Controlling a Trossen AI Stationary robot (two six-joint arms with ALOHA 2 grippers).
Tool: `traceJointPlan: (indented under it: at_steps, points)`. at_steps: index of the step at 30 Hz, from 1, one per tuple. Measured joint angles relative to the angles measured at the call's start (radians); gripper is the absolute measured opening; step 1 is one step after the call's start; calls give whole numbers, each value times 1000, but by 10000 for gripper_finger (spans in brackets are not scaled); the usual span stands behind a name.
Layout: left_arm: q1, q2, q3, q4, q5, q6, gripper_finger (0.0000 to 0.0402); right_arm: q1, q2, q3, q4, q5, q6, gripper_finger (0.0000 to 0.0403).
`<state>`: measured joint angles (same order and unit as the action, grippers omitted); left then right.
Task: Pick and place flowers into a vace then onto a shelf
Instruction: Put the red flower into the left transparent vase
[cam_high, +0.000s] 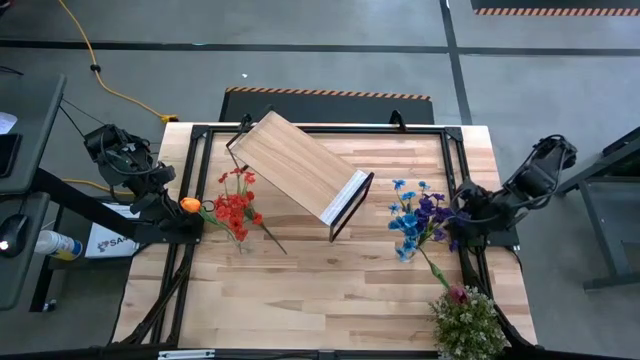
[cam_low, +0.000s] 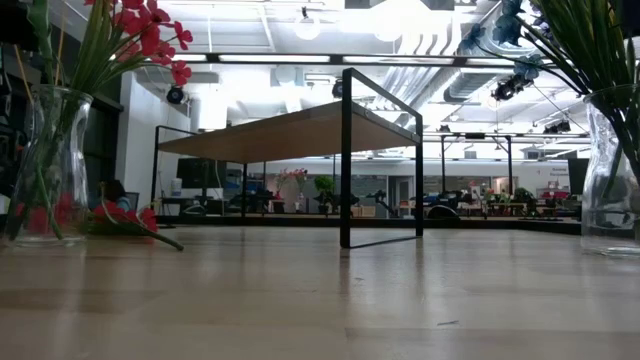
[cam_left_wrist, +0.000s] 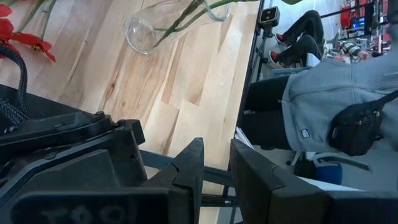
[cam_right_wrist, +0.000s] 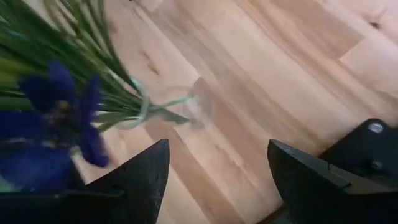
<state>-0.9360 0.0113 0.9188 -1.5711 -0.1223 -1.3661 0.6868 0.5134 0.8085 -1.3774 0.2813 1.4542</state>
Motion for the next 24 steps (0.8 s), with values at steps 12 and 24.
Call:
traceJointPlan:
  at_steps: [12,24]
  points:
    - [0,0,0,0,-1,33,112,0,127,0,8,-5,131,261]
    - [0,0,0,0,13,31,112,0,101,0,-54,-109,164,261]
